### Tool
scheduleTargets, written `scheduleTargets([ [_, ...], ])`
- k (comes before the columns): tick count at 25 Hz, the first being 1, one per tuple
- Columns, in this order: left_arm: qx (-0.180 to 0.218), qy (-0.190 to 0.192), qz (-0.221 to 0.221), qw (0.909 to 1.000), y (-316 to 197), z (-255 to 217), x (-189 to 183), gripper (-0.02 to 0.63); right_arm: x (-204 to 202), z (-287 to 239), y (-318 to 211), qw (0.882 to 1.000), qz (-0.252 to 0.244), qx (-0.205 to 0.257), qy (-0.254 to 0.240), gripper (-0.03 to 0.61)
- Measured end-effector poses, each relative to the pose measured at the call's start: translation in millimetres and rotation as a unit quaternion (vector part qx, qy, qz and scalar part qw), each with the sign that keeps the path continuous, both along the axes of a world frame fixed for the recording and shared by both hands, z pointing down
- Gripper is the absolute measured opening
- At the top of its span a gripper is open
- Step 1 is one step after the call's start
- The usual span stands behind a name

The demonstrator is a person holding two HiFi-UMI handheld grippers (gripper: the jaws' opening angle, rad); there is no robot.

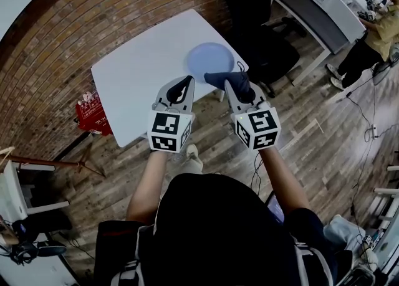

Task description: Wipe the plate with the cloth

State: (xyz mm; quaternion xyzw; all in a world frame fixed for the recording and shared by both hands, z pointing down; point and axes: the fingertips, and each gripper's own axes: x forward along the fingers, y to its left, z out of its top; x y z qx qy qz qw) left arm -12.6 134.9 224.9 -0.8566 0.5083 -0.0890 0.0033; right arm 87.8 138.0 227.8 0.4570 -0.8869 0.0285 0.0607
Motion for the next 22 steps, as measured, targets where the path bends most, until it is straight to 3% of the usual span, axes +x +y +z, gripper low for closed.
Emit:
scheduleTargets([
  [9,0.021,0.016,-0.008,0.9996,-45.1,-5.6,-22.0,0.020,-14.0,6.1,-47.1,1.000,0.009,-0.007,-0.003,0.041],
  [22,-0.011,0.013,0.017,0.9997,-116.1,6.0,-53.5,0.020,-49.9,9.9,-119.0,0.999,0.029,-0.028,-0.001,0.041],
])
